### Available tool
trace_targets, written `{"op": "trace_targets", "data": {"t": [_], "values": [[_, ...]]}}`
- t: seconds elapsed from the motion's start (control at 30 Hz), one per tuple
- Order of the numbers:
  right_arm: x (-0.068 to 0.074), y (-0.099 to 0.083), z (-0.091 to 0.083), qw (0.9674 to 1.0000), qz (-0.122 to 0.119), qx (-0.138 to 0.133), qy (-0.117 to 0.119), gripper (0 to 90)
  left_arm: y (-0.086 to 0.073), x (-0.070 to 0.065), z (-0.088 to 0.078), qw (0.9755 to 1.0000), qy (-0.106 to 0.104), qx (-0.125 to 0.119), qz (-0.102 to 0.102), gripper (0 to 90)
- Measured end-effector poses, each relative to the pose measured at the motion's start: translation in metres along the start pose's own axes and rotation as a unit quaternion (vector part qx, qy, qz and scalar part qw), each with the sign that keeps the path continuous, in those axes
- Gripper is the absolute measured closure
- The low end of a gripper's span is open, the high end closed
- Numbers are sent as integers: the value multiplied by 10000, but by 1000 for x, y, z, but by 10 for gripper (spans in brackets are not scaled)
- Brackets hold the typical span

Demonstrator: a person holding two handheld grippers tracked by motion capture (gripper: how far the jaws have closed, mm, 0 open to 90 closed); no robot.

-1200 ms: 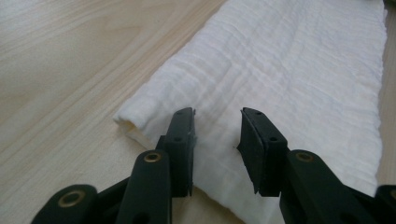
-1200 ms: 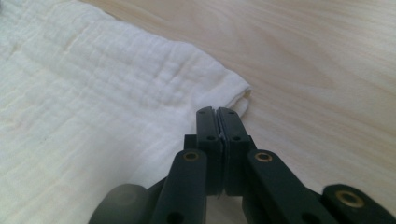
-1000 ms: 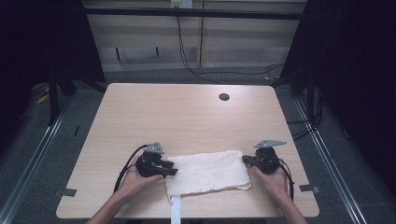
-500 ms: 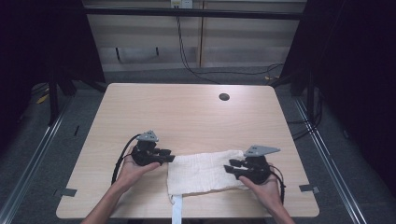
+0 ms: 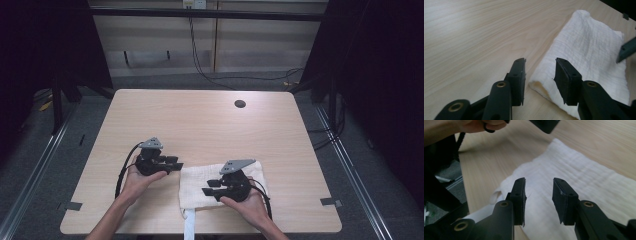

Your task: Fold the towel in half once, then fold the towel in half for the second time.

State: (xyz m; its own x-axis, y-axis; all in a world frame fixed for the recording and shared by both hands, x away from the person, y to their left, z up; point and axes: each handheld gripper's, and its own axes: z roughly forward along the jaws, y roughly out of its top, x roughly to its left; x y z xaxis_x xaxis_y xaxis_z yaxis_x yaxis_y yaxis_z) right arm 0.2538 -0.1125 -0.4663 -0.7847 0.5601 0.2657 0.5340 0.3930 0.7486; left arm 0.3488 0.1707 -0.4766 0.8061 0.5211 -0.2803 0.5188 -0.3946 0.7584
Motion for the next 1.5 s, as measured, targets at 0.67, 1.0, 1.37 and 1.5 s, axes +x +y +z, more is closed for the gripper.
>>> {"op": "trace_targets", "data": {"t": [0.67,1.0,1.37,1.5], "values": [[28,21,55,9967,-198,554,563,559,-4,5,-6,9999,124,6,-4,553],[31,19,65,9967,-374,629,354,509,-7,9,-8,9999,161,22,-41,531],[45,6,77,9913,-1076,760,-30,534,-8,14,-5,9994,291,30,-175,505],[44,5,77,9901,-1186,744,-134,623,-8,14,-5,9995,257,40,-170,504]]}}
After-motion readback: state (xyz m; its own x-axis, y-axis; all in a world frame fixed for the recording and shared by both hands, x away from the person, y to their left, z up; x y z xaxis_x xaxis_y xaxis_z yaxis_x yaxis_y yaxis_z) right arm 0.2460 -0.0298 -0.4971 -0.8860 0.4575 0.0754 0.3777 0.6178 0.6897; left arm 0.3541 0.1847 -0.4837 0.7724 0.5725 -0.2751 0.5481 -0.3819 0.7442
